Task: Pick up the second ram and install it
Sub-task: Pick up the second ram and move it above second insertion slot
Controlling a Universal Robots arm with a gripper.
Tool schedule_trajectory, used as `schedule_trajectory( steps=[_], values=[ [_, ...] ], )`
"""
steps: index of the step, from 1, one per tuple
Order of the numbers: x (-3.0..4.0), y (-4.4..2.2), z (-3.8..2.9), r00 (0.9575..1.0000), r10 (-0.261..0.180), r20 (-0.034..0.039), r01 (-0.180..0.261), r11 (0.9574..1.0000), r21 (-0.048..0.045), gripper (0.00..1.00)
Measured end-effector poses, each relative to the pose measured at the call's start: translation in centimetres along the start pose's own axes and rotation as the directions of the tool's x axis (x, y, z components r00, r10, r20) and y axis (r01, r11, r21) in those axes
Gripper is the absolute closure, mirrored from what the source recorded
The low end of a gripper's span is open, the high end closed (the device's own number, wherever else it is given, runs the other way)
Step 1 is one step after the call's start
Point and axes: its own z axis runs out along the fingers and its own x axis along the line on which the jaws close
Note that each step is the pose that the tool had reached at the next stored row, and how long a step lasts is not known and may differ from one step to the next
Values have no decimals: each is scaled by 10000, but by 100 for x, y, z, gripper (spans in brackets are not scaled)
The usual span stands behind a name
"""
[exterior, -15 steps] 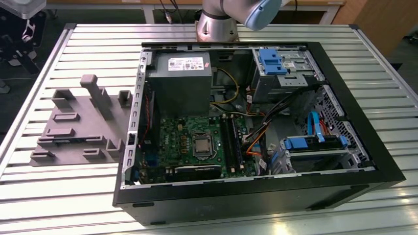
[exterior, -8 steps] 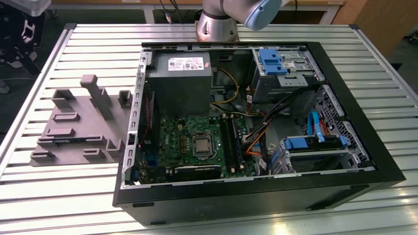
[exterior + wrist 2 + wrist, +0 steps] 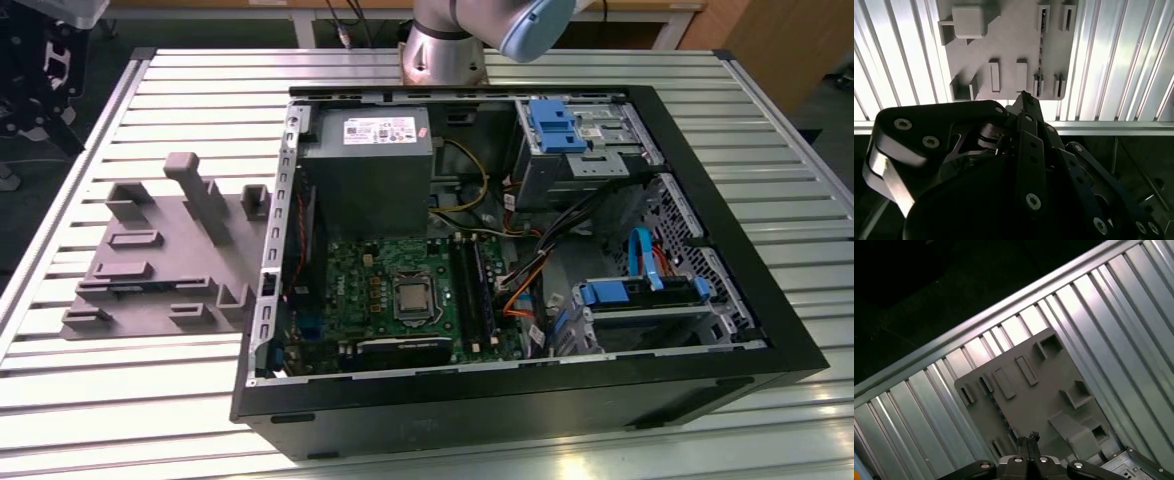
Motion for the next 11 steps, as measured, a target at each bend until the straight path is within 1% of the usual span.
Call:
schedule_trajectory(
  steps=[3, 5, 8, 11],
  values=[
    [0, 0, 6, 9989, -464, -20, 464, 9989, -6, 89],
    [1, 0, 8, 9971, -764, -34, 764, 9971, -11, 89],
    [1, 0, 12, 9930, -1183, -49, 1183, 9930, -17, 89],
    [1, 0, 12, 9885, -1509, -65, 1509, 9885, -25, 89]
  ],
)
